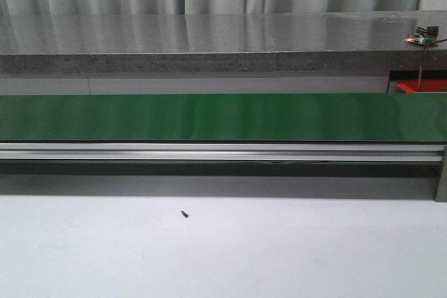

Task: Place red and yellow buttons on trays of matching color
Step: 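Raise the open right gripper away from the trays, then move the left gripper over the remaining button cluster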

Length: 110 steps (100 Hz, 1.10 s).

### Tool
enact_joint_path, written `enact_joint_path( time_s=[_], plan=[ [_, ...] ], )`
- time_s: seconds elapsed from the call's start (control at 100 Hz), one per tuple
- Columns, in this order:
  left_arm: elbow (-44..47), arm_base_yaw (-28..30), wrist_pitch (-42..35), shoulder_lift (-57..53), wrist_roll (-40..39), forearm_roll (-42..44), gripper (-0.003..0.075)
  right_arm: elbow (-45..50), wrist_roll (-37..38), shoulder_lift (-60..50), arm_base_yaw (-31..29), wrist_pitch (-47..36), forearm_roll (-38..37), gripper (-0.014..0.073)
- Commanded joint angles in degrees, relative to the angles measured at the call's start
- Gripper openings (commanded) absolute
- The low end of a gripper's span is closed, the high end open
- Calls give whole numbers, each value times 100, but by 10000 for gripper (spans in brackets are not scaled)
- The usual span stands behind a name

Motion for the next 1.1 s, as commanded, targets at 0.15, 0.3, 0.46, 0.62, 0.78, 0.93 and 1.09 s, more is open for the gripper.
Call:
enact_joint_path(
  time_s=[0.15,0.3,0.46,0.62,0.78,0.93,1.09],
  plan=[
    [-298,-35,-471,198,-610,201,-20,-76,4,-412,-1,-390,65,-68],
    [-598,-35,-471,649,-1367,1091,-20,-76,4,-411,-1,-330,65,-68],
    [-1077,-35,-471,1392,-1695,1557,-20,-76,4,-405,-1,-330,65,-68],
    [-1504,118,-597,2129,-1793,1782,-20,-76,4,-405,-1,-330,65,-68],
    [-1739,642,-928,2806,-1793,1792,-20,-76,4,-405,-1,-330,65,-68],
    [-2026,1225,-1065,3551,-1682,1741,-20,-76,4,-405,-1,-330,65,-68],
    [-2436,1844,-1078,4445,-1224,1159,-20,-76,4,-405,-1,-330,65,-68]
  ],
)
